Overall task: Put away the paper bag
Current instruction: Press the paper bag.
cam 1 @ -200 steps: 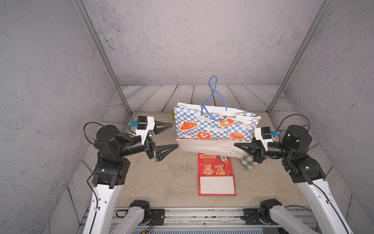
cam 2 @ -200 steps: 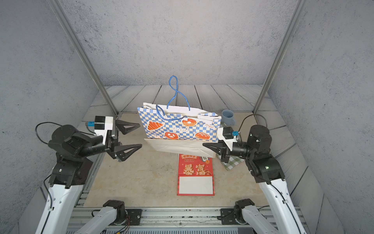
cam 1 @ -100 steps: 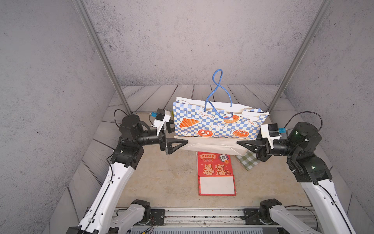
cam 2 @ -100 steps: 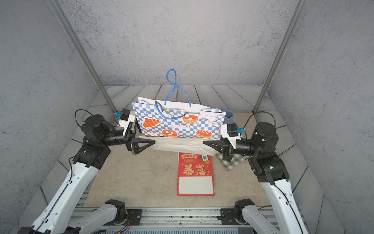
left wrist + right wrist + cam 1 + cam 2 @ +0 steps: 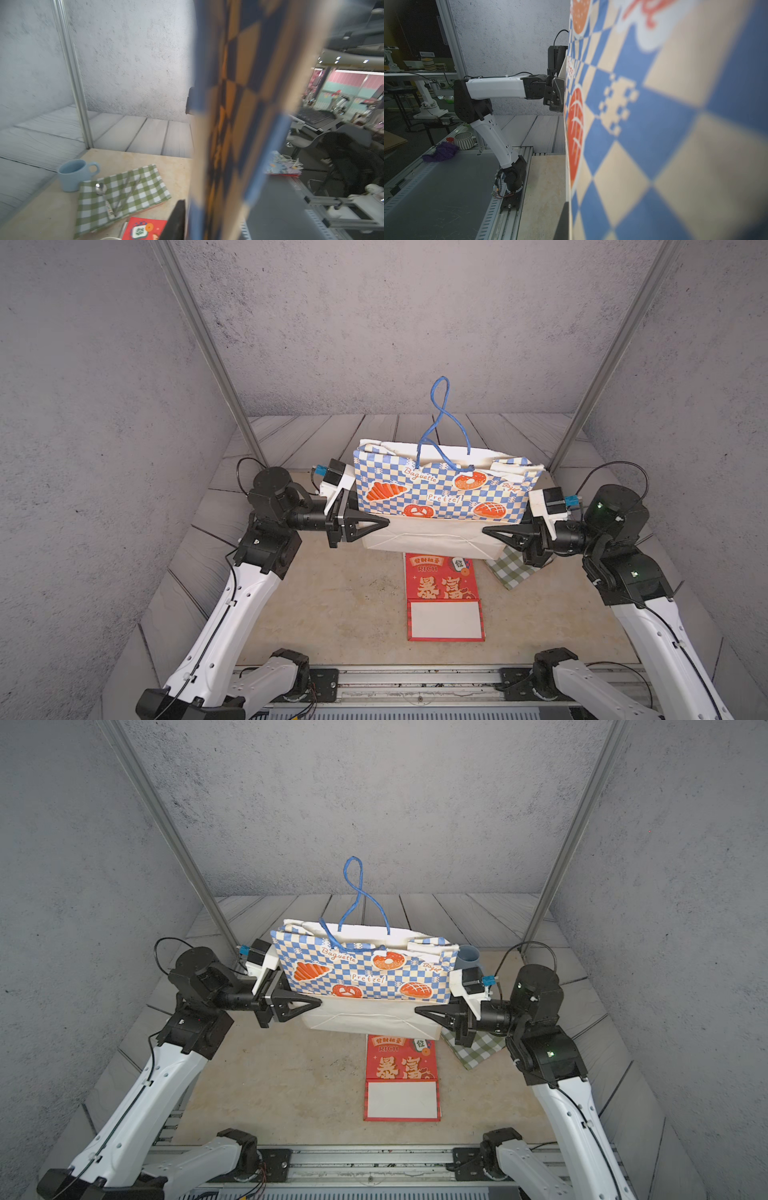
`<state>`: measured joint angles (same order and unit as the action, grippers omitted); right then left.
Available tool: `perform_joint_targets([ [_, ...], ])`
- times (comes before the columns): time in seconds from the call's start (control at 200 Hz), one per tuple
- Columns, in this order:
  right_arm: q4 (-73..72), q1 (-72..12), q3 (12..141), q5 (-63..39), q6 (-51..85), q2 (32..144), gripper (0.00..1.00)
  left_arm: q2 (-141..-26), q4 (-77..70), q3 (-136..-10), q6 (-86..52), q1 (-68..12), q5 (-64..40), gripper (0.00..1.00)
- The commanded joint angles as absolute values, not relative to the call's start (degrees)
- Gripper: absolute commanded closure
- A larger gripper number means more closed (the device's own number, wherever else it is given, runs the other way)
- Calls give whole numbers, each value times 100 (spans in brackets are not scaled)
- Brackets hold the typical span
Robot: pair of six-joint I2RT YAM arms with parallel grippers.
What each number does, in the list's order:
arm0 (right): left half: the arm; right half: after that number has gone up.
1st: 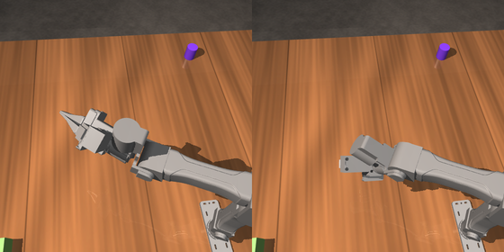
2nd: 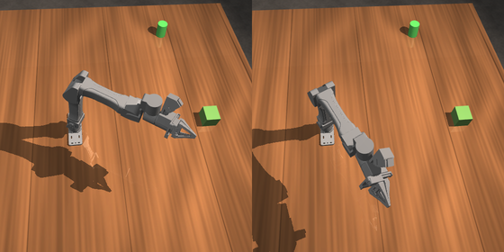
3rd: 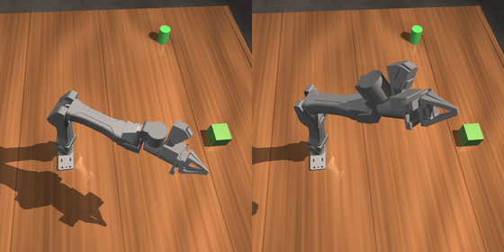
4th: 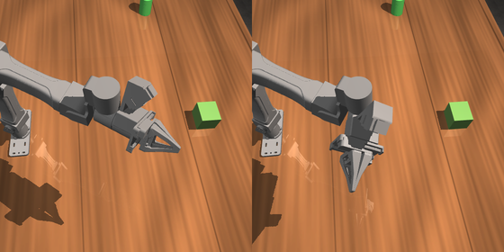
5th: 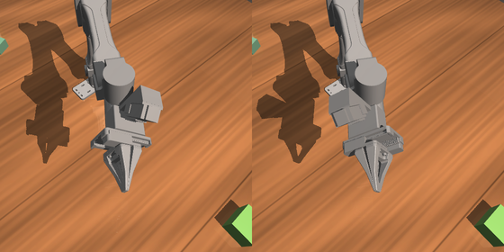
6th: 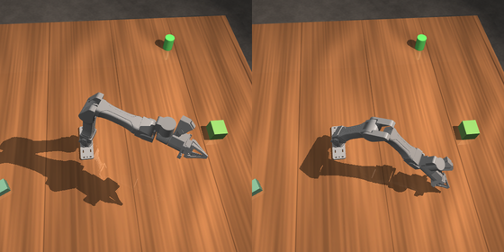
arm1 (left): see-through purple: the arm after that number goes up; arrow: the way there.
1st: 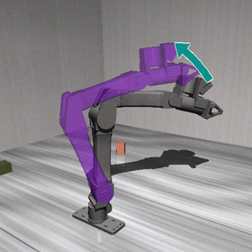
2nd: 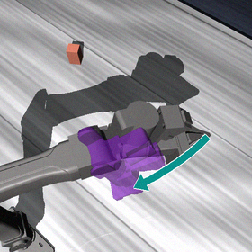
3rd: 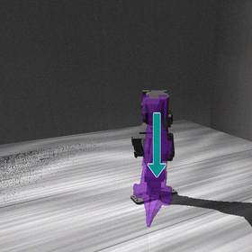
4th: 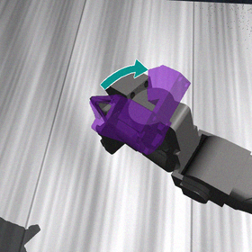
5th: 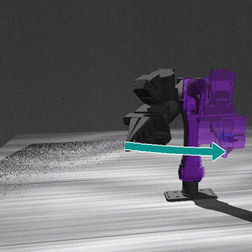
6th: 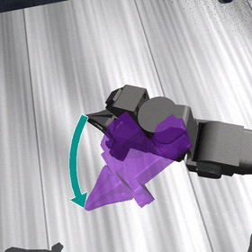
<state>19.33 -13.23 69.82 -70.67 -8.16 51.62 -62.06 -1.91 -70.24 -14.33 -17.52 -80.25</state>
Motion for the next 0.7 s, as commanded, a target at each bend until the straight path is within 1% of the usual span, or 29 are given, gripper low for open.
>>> perform_joint_targets([
  [0.0, 1954, -1310, 7134, -7234, -865, 5175, 100, -6217, -281, -7196, -1346, -1793, -8217, 97],
  [0.02, 1974, -1311, 7149, -7228, -882, 5173, 100, -6216, -247, -7210, -1316, -1793, -8222, 100],
  [0.185, 2020, -1314, 7167, -7189, -903, 5177, 100, -6219, -77, -7334, -1163, -1793, -8189, 100],
  [0.2, 2030, -1315, 7171, -7185, -895, 5170, 100, -6215, -59, -7349, -1148, -1793, -8175, 96],
  [0.22, 2043, -1310, 7172, -7189, -896, 5176, 100, -6210, -31, -7372, -1138, -1793, -8140, 84],
  [0.225, 2045, -1314, 7172, -7189, -896, 5172, 100, -6208, -24, -7373, -1131, -1793, -8135, 82],
  [0.235, 2052, -1315, 7172, -7189, -896, 5171, 100, -6206, -15, -7380, -1122, -1793, -8118, 73],
  [0.24, 2054, -1312, 7172, -7189, -896, 5170, 100, -6205, -7, -7382, -1119, -1793, -8102, 71],
  [0.25, 2069, -1310, 7172, -7194, -896, 5168, 100, -6203, -2, -7387, -1115, -1793, -8075, 63],
  [0.275, 2078, -1312, 7164, -7194, -896, 5168, 100, -6184, 0, -7409, -1092, -1793, -8004, 54],
  [0.33, 2121, -1314, 7142, -7196, -905, 5159, 100, -6154, -64, -7403, -1073, -1793, -7909, 47],
  [0.4, 2158, -1314, 7124, -7216, -905, 5150, 100, -6115, -264, -7413, -1134, -1793, -7854, 46],
  [0.43, 2171, -1314, 7119, -7233, -899, 5150, 100, -6108, -370, -7426, -1199, -1793, -7862, 47],
  [0.47, 2174, -1312, 7119, -7233, -884, 5150, 100, -6108, -474, -7457, -1278, -1793, -7894, 55],
  [0.49, 2171, -1311, 7119, -7233, -877, 5149, 100, -6119, -491, -7481, -1298, -1793, -7914, 62],
  [0.545, 2164, -1310, 7122, -7242, -870, 5150, 100, -6126, -492, -7534, -1292, -1793, -7929, 85],
  [0.58, 2163, -1311, 7127, -7241, -870, 5150, 100, -6118, -490, -7533, -1269, -1793, -7914, 99],
  [0.59, 2164, -1310, 7128, -7235, -870, 5150, 100, -6111, -487, -7532, -1255, -1793, -7907, 100],
  [0.696, 2169, -1313, 7143, -7250, -855, 5167, 100, -6100, -439, -7537, -1178, -1793, -7851, 100],
])
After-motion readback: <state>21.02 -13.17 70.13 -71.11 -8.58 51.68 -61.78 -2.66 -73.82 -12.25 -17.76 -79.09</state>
